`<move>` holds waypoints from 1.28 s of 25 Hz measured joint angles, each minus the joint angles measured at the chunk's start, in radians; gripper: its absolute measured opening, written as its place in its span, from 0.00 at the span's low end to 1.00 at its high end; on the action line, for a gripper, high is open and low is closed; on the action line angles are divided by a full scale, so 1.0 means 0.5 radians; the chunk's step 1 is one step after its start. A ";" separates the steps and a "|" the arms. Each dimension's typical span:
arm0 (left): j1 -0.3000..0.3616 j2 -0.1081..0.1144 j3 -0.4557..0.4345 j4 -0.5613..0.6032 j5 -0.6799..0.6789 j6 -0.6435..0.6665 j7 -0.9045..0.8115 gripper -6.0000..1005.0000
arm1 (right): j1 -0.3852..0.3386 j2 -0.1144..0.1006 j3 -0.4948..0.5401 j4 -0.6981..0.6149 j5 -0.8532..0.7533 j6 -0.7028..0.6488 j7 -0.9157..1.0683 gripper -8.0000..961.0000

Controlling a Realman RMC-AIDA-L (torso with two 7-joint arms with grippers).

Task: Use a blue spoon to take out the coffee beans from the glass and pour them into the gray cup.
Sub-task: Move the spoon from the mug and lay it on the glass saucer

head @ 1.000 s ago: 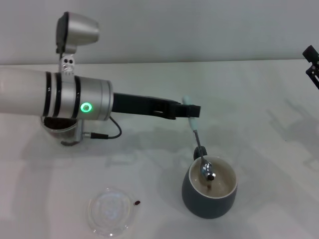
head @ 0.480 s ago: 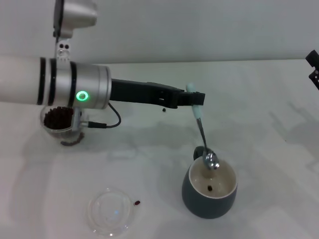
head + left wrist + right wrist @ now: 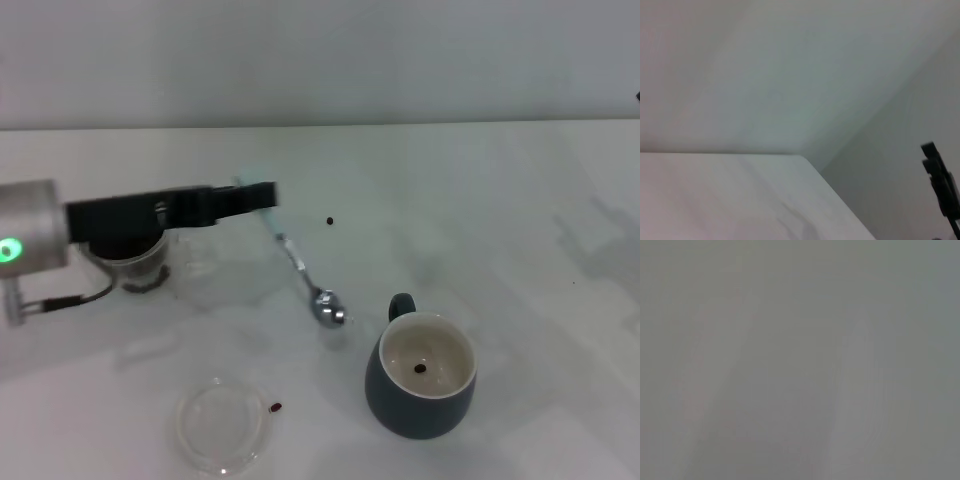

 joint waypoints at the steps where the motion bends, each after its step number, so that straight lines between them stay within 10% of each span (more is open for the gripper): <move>1: 0.038 0.001 -0.031 0.004 -0.006 0.015 0.002 0.14 | 0.002 0.000 0.015 -0.002 0.000 0.002 0.000 0.65; 13: 0.438 -0.007 -0.203 -0.132 -0.007 0.098 0.145 0.14 | 0.005 0.000 0.191 -0.021 0.038 0.020 0.011 0.65; 32: 0.577 0.012 -0.325 -0.401 0.010 0.147 0.317 0.14 | -0.044 0.000 0.281 -0.031 0.054 0.029 0.122 0.65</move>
